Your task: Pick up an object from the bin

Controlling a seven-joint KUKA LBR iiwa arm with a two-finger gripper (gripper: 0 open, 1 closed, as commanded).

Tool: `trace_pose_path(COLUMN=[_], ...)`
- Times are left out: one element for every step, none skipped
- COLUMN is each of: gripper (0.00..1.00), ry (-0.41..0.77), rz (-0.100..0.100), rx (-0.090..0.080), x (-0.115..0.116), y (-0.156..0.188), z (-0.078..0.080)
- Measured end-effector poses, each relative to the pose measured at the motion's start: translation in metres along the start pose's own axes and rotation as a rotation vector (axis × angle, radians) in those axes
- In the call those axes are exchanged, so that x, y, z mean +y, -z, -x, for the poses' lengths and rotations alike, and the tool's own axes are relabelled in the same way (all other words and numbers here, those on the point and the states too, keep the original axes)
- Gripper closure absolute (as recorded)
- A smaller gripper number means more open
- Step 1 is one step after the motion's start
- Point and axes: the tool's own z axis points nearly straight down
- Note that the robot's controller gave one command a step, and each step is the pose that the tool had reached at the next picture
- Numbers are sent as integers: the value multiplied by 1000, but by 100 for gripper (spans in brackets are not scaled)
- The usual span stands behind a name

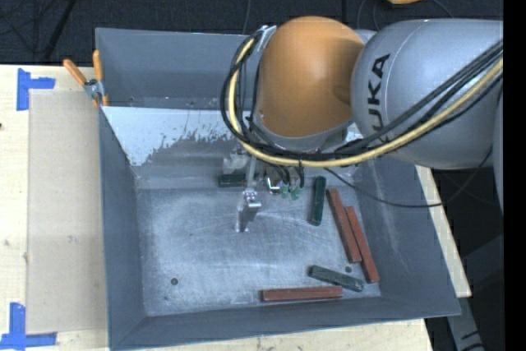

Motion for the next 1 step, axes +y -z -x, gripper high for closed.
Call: trace_pose_path(gripper=[0], ry=[-3], rz=[1], rx=[-8], x=[-1], y=[5], z=[1])
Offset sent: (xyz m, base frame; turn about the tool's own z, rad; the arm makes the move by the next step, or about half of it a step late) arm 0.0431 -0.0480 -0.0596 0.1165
